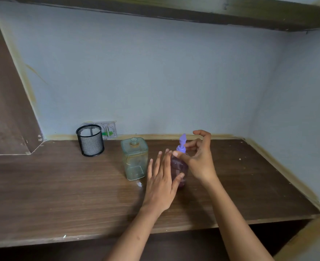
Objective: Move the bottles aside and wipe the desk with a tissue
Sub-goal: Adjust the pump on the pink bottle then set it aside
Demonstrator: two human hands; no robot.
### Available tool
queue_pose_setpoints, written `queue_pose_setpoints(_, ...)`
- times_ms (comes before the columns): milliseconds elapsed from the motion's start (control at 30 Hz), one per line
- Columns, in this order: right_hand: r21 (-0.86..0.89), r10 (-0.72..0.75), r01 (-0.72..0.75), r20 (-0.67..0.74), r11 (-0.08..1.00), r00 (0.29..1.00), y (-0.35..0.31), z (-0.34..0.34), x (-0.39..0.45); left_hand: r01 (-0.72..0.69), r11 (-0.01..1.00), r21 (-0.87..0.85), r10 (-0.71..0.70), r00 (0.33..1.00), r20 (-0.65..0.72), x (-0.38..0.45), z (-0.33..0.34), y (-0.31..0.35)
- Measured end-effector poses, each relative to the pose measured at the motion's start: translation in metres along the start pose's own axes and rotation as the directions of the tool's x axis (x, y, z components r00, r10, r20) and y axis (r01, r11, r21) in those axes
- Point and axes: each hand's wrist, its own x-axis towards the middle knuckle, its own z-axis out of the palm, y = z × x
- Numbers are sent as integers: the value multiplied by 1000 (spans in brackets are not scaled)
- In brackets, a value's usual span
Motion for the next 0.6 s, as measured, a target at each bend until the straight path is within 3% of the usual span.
queue_pose_setpoints(100, -20, 7, -5, 77, 1000, 997, 2, -5, 0, 0, 1000, 0, 0, 1000, 6, 0, -1, 0)
queue_pose_setpoints(233, 239, 29, -94, 261, 967, 965, 5, -18, -2, -7, 1000, -11, 7, 1000, 2, 0, -2, 1)
queue_pose_setpoints(467, 98, 41, -39, -13, 994, 999, 6, -1, 0, 27, 999, -21, -27, 1000, 1, 1, -4, -1)
queue_pose_setpoints(600, 113, 19, -25, 58, 993, 998, 11, -9, -2, 13, 1000, -28, -12, 1000, 9, 1, -4, 0)
